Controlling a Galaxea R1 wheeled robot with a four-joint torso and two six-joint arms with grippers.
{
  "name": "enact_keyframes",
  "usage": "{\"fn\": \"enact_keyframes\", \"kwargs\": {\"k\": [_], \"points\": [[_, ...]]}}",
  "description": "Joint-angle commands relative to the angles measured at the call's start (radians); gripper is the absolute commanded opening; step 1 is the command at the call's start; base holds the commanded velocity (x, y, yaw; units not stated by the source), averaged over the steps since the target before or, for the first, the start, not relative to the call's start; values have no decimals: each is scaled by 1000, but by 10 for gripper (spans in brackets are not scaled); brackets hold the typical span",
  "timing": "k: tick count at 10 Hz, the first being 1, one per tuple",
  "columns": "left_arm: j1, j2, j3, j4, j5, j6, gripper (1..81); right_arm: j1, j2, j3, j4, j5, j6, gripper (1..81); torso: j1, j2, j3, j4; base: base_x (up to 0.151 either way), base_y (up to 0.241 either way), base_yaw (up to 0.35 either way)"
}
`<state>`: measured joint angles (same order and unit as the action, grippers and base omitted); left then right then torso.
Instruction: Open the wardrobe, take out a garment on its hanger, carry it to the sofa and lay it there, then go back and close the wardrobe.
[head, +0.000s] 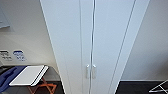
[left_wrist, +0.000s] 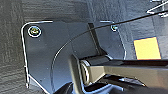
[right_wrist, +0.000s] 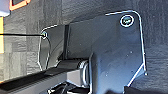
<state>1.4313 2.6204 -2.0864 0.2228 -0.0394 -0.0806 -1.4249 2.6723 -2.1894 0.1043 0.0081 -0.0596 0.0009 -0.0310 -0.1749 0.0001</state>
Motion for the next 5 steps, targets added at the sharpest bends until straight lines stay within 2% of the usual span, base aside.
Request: {"fn": "enact_keyframes", "kwargs": {"k": [1, 5], "points": [[-91, -95, 115, -26, 56, -2, 811, 97, -84, 94, 15, -59, 0, 811, 0, 0, 0, 0, 0, 0, 0], [-163, -212, 290, -36, 56, -8, 811, 183, -154, 227, 15, -60, 0, 811, 0, 0, 0, 0, 0, 0, 0]]}}
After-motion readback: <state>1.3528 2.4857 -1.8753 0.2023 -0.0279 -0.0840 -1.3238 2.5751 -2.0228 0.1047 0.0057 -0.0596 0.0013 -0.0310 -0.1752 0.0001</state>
